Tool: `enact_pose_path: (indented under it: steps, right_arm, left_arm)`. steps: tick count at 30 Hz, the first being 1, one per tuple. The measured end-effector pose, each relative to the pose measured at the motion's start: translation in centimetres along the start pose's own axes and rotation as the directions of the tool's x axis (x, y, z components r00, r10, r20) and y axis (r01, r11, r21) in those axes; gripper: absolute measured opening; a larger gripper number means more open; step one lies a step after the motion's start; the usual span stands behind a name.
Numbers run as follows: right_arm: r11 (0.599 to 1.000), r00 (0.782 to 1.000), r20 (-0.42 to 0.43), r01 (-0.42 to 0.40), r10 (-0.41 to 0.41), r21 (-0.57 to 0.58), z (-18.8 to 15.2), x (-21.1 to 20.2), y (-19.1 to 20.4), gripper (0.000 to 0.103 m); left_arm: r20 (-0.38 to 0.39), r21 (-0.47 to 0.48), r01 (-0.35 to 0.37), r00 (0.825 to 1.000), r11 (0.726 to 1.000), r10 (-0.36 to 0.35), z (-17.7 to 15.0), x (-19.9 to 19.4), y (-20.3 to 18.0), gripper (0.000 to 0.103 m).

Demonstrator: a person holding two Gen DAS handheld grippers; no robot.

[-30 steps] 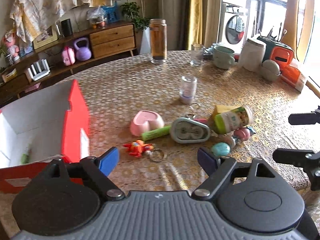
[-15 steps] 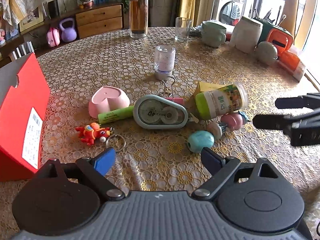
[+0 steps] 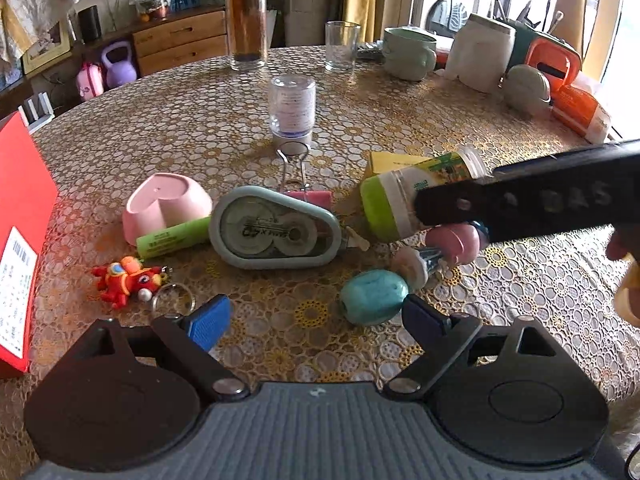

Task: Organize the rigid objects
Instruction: 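Grasp the teal egg-shaped case with the left gripper while the right grasps the green-lidded jar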

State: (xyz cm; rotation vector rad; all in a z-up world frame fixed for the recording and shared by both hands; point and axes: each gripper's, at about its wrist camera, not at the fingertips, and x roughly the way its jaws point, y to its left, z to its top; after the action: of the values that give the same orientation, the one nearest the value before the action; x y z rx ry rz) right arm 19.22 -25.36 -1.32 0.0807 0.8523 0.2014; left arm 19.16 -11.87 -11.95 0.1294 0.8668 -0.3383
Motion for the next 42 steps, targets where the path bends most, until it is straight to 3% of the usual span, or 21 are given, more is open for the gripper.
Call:
enact_pose_path:
  steps: [11,23,26,42]
  right_arm:
    - [0.993,0.998,-0.054,-0.005,0.011,0.115,0.6,2.8,-0.1,0.084]
    - [0.985,0.997,-0.083,0.003,0.012,0.175,0.6,3.5,-0.1,0.085]
    - [0.985,0.997,-0.082,0.008,0.006,0.172,0.5,3.3,-0.1,0.085]
    - [0.988,0.999,-0.032,0.025,-0.02,0.152,0.3,0.5,-0.3,0.085]
  left_arm:
    - [0.016,0.037,0.041,0.999,0.999,-0.041,0.0,0.5,-0.9,0.092]
    - [0.017,0.086,0.063,0.998,0.994,-0.065,0.1,0.7,-1.6,0.054]
    - [0.021,0.097,0.069,0.997,0.993,-0.071,0.1,0.6,-1.7,0.037]
    - [0.049,0.072,0.068,0.996,0.995,-0.071,0.5,-1.5,-0.8,0.037]
